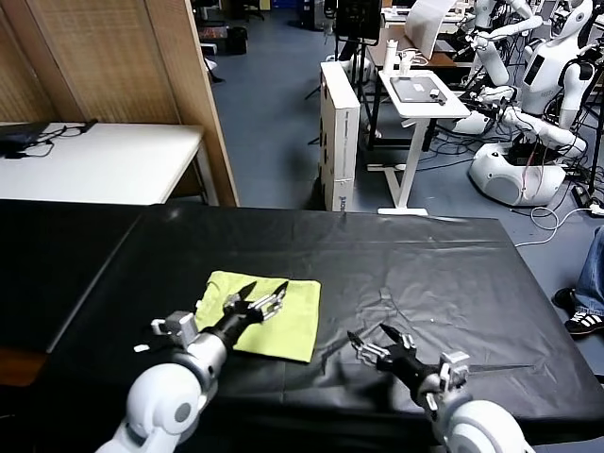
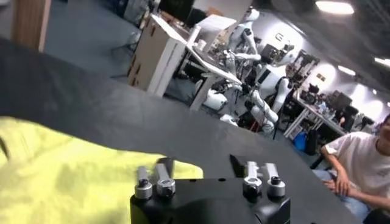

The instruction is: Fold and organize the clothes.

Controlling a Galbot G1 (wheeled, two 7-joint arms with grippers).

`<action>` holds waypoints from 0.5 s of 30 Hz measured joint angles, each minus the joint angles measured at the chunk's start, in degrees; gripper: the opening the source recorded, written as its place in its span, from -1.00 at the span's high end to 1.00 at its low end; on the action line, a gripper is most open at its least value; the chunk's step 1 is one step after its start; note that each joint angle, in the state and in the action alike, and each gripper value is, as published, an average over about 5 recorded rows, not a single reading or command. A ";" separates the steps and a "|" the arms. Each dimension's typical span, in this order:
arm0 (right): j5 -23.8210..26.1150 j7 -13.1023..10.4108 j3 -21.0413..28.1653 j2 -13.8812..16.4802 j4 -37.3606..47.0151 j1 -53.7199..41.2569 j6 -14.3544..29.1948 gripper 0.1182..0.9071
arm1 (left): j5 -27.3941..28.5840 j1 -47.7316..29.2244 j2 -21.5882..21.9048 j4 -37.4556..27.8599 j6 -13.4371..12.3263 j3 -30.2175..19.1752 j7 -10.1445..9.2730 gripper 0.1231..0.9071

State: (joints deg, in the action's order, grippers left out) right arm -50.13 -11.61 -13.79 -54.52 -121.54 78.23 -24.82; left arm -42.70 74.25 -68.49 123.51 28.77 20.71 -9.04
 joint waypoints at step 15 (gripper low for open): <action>-0.62 -2.60 13.66 -6.92 9.35 -14.49 -2.15 -0.97 | 2.58 3.83 0.00 1.67 -0.47 3.07 0.12 -1.00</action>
State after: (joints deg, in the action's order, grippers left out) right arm -50.75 -14.21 -0.13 -61.44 -112.19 63.74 -26.97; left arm -40.11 78.08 -68.49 125.18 28.30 23.78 -8.92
